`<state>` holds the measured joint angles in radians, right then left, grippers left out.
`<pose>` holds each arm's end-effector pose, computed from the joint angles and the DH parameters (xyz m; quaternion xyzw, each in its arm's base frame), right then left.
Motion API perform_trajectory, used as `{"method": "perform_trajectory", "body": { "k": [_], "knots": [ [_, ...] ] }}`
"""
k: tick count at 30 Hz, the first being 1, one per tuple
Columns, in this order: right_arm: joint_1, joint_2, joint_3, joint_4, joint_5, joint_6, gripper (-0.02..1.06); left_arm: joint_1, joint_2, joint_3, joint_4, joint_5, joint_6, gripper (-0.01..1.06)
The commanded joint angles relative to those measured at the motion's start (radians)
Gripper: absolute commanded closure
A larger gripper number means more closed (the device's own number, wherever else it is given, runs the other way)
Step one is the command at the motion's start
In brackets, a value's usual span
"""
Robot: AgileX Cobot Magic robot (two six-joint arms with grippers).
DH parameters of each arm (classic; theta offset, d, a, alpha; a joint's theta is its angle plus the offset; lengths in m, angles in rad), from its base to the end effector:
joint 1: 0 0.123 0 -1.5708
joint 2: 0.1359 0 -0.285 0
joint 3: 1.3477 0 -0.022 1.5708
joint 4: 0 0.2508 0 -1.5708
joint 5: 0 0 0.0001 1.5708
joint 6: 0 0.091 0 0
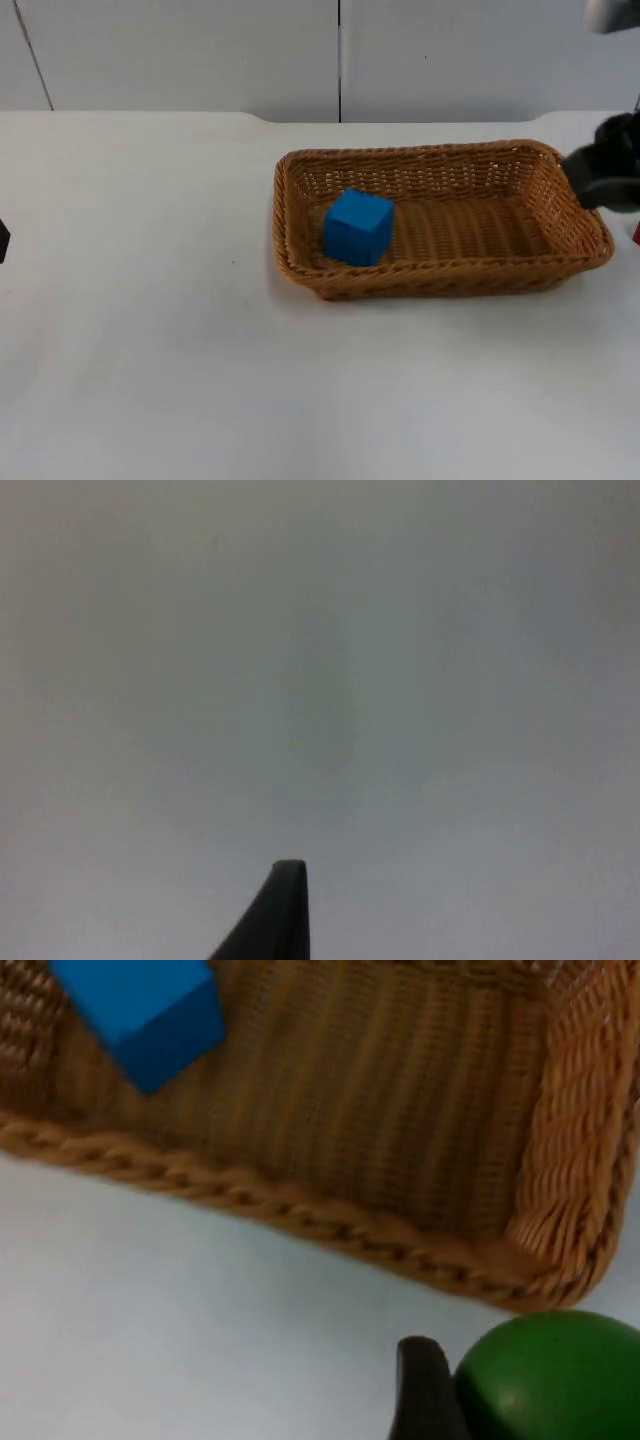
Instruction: Place all geometric objects except the red cube into the basket.
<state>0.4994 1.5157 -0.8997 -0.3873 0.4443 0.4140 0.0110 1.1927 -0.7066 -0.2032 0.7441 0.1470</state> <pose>0.2733 0.1322 0.2268 -0.1816 0.9309 0.0105 0.3167 0.2096 -0.0101 0.2409 0.0079 0.9739 -0.0660 0.2171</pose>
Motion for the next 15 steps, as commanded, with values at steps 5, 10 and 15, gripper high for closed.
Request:
{"method": "perform_trajectory", "body": {
  "k": [5,10,15],
  "knots": [
    [-0.018,0.223,-0.215,0.001,0.009,-0.046,1.05,0.002,-0.006,0.004,0.003,-0.015,-0.001,0.00],
    [-0.018,0.404,-0.385,0.004,0.024,-0.046,1.05,0.002,-0.006,0.004,0.005,-0.016,-0.001,0.00],
    [-0.018,0.550,-0.528,0.006,0.046,-0.046,1.05,0.002,-0.006,0.004,0.005,-0.020,-0.001,0.00]
  ]
}}
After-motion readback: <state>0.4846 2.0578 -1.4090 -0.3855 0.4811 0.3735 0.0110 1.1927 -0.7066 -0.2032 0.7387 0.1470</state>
